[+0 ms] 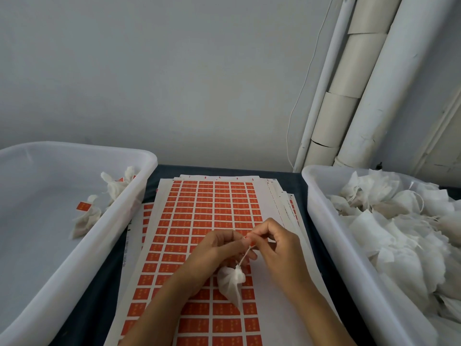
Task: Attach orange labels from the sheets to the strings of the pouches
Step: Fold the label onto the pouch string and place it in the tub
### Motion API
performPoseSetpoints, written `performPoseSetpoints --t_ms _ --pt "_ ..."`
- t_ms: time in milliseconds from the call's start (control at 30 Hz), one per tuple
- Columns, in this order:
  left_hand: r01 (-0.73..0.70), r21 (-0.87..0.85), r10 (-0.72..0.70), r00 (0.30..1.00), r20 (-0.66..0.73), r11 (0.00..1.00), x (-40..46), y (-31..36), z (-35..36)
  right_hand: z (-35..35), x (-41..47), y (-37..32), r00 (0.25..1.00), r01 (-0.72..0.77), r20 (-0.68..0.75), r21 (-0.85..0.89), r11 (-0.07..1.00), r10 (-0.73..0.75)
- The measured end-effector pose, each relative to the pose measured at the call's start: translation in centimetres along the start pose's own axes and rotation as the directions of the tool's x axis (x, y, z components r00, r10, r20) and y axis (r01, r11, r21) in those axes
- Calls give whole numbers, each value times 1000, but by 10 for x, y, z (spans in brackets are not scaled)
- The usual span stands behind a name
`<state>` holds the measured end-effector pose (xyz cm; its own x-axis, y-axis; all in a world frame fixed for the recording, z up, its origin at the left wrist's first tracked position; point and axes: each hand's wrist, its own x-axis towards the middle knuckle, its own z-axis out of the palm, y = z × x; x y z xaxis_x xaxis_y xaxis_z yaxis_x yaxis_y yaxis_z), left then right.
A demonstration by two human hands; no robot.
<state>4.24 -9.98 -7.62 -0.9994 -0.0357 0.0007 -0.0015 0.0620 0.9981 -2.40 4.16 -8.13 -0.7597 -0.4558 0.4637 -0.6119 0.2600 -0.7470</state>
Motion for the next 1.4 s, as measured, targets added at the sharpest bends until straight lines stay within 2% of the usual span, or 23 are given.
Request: performPoseSetpoints --t_ms 167,367,567,667,733,900,1033,1133,1200,1267,1333,1400 --pt "-11 -8 11 995 -95 1000 0 -1 5 3 -1 -4 999 47 13 -24 999 -47" --pt "15 -52 -23 989 -148 999 0 -1 7 6 -3 -3 999 -21 -25 17 1000 21" --pt "9 -125 -30 985 -170 992 -1 2 9 12 -3 -6 990 -38 -133 56 998 45" --pt "21 -130 -44 983 -177 991 -1 0 11 6 0 -3 975 -77 -196 158 984 108" --pt "15 -143 -39 986 -164 990 0 -1 12 2 1 1 979 -111 -152 177 978 138" --pt "-36 -80 28 995 -99 996 0 -3 10 8 -1 3 979 -183 113 121 976 170" --pt "-56 -68 52 996 -68 996 0 -3 10 3 1 6 981 -126 160 103 987 108" --pt "-78 -69 72 993 -88 995 0 -3 11 2 1 6 987 -88 142 92 992 74" --pt "-94 -79 85 989 -118 992 0 -2 12 3 1 4 987 -115 128 144 983 97" --pt "-114 -70 101 981 -168 991 0 -3 13 4 0 2 971 -203 171 218 955 167" --pt "-130 -56 114 968 -223 990 1 -4 13 5 -2 2 954 -252 214 191 949 210" --pt "-125 -60 106 961 -257 990 2 -5 14 5 -2 2 955 -220 233 153 963 181"
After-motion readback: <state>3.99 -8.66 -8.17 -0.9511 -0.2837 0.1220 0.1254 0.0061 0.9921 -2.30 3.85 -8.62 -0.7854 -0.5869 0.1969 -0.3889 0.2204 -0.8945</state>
